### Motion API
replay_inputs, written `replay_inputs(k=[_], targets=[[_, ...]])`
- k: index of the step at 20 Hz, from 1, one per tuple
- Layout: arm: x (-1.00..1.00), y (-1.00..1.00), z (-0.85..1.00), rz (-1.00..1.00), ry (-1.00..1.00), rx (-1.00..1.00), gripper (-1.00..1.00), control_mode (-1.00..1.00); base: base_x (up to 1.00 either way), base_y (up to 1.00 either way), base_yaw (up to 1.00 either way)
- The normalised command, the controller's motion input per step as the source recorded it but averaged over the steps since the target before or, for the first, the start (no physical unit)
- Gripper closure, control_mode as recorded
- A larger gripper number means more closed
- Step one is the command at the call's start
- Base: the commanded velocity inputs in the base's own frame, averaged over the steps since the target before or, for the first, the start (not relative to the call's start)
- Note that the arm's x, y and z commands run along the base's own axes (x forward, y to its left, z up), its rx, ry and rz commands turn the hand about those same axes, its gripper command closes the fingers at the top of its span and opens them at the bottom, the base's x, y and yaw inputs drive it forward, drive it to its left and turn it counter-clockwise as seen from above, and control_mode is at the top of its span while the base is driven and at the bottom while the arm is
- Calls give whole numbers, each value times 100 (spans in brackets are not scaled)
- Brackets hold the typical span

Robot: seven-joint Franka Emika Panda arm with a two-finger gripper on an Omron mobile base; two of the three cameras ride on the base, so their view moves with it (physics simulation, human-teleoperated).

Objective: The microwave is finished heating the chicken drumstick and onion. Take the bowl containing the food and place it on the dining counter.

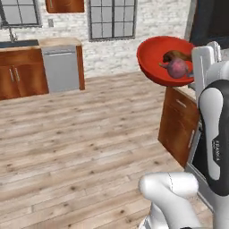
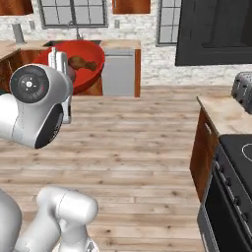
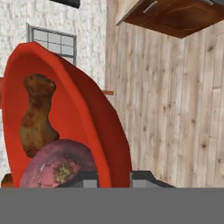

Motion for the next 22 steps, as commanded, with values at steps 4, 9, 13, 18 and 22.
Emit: replay_inputs(k=[4,9,13,18,22], targets=[[0,0,0,0,0,0,100,100,9,21,92],[0,0,0,0,0,0,100,100,30,19,89],[0,0,0,0,0,0,100,100,56,24,81],[0,0,0,0,0,0,100,100,92,68,58],[0,0,0,0,0,0,100,100,100,100,26]])
